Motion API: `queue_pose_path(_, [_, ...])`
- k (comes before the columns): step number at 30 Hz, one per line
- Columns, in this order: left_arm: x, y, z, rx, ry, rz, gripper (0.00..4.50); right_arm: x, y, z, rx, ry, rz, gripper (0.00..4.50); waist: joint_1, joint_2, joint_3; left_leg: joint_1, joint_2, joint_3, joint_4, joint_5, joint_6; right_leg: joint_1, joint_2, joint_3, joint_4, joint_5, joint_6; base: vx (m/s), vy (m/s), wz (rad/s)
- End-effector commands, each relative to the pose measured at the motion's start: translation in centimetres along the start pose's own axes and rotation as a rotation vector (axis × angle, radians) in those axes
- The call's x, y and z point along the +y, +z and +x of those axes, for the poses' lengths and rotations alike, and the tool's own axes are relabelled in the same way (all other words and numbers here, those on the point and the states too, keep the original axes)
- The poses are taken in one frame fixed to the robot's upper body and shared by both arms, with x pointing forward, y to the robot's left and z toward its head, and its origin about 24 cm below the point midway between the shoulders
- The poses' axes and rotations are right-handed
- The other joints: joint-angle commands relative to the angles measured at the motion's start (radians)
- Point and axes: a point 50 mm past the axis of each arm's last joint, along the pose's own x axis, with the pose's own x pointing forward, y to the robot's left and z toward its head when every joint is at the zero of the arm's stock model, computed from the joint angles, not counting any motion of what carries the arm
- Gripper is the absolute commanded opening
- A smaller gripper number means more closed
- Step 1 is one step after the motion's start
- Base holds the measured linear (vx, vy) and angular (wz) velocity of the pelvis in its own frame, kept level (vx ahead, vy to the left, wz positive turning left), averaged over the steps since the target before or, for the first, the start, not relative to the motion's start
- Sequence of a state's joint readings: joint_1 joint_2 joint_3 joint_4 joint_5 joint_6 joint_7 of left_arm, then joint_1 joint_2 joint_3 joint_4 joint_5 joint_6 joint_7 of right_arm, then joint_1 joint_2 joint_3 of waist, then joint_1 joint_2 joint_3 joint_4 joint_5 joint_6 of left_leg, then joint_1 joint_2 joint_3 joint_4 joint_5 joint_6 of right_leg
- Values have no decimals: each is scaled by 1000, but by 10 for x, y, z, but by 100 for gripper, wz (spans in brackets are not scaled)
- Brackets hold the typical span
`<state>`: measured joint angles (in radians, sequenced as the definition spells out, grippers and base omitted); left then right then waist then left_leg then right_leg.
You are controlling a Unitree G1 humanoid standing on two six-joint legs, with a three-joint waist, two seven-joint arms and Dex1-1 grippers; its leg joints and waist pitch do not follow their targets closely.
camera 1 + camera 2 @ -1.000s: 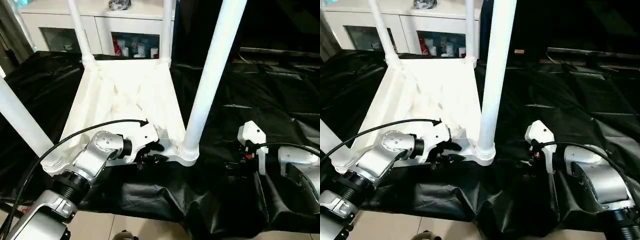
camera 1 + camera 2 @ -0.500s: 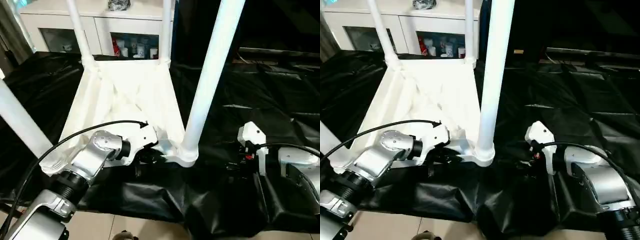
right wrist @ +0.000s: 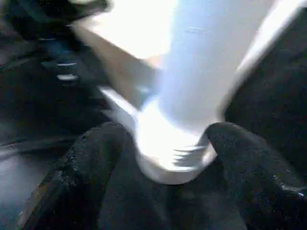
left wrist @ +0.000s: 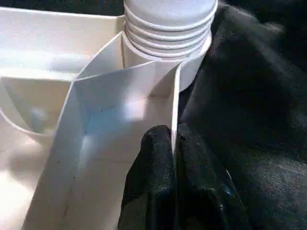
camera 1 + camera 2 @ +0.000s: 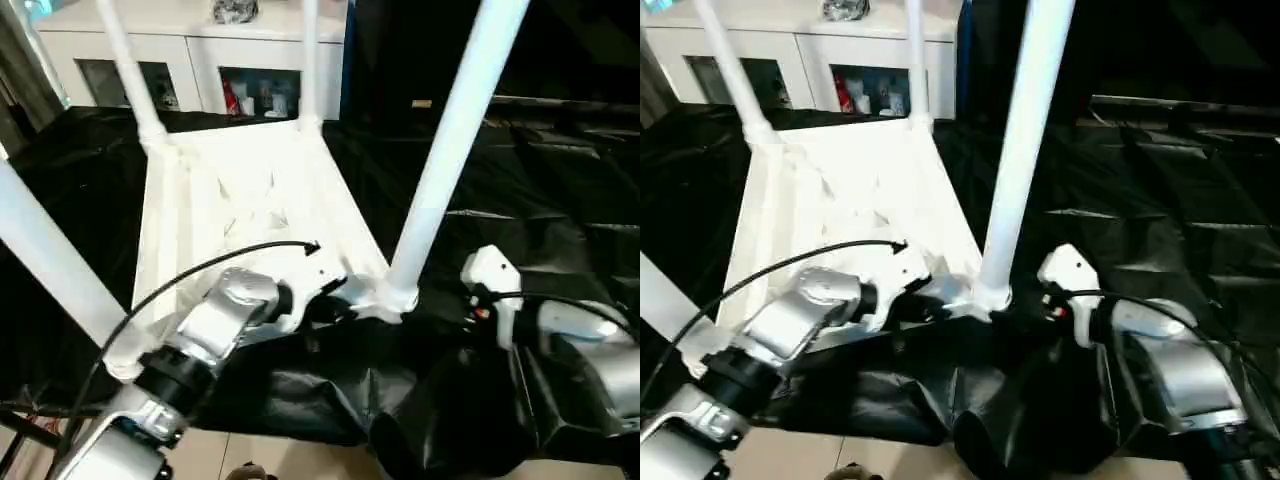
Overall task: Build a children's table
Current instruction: Rotate leg to tighten
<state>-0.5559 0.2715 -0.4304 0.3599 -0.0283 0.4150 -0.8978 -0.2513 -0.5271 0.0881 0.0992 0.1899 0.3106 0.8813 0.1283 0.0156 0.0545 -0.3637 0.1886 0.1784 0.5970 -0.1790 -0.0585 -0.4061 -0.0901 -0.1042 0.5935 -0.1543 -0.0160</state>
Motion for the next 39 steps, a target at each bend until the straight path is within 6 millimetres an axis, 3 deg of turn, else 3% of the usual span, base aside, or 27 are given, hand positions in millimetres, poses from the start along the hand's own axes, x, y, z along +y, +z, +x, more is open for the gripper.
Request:
queue_pose_path(1, [0,2,-2,-27,14,40,9,-5,2,2,-7,-39,-14,354,1,-12,-66,7,32,-19,-70,-263,31,48,-66,41,-103,-489,-78,0,0,0])
queue_pose_path(2, [0,3,-2,-39,9,49,0,-5,3,3,-15,-37,-6,380,1,-11,-67,8,33,-19,-70,-262,34,48,-65,42,-100,-470,-85,0,0,0])
queue_pose_path(4, [-3,3,-2,-51,-10,42,0,-1,4,6,-39,12,38,387,3,-15,-69,4,35,-18,-71,-251,44,51,-65,45,-93,-431,-96,0,0,0])
queue_pose_path(7, [-6,3,-3,-65,-46,46,0,4,4,10,-38,53,43,410,4,-14,-69,2,38,-19,-72,-245,48,53,-67,45,-89,-417,-108,0,0,0])
queue_pose_path(8, [-8,3,-3,-78,-63,45,0,6,3,14,-21,74,26,431,3,-18,-68,3,38,-18,-72,-240,46,52,-68,46,-89,-421,-111,0,0,0])
queue_pose_path(12, [-7,1,-3,-72,-56,43,0,5,1,22,0,92,4,431,2,-14,-66,6,38,-17,-72,-255,40,49,-68,46,-93,-450,-107,0,0,0])
queue_pose_path(13, [-7,1,-3,-72,-56,43,0,5,1,22,0,90,5,431,0,-21,-66,5,38,-17,-72,-253,41,50,-68,46,-93,-449,-105,0,0,0])
queue_pose_path(15, [-7,0,-4,-71,-59,42,0,1,1,25,1,73,12,431,1,-17,-66,5,38,-18,-73,-250,39,50,-69,46,-91,-452,-105,0,0,0])
queue_pose_path(16, [-6,0,-4,-70,-61,41,0,-2,1,28,-2,56,23,431,0,-21,-67,5,37,-17,-72,-244,39,50,-70,47,-91,-447,-107,0,0,0])
queue_pose_path(22, [-6,0,-5,-69,-64,41,0,-3,1,31,-23,74,47,382,0,-16,-68,4,39,-16,-72,-229,43,51,-69,50,-83,-394,-129,0,0,0])
queue_pose_path(26, [-6,-1,-5,-64,-71,44,0,0,-2,32,-23,97,57,352,0,-15,-66,5,38,-16,-73,-248,40,51,-69,49,-88,-425,-121,0,0,0])
queue_pose_path(28, [-6,-1,-5,-63,-71,45,0,0,-3,32,-24,95,58,315,1,-13,-67,6,39,-17,-73,-250,37,51,-70,48,-89,-434,-118,0,0,0])
queue_pose_path(38, [-1,-1,-5,-68,-39,23,0,5,-4,37,-61,86,83,275,-3,-15,-66,4,38,-18,-75,-256,35,51,-69,48,-90,-444,-115,0,0,0])
queue_pose_path(39, [2,1,-1,-68,4,8,0,7,-6,41,-72,49,107,275,-4,-20,-65,4,38,-16,-74,-256,36,49,-68,48,-92,-449,-112,0,0,0])
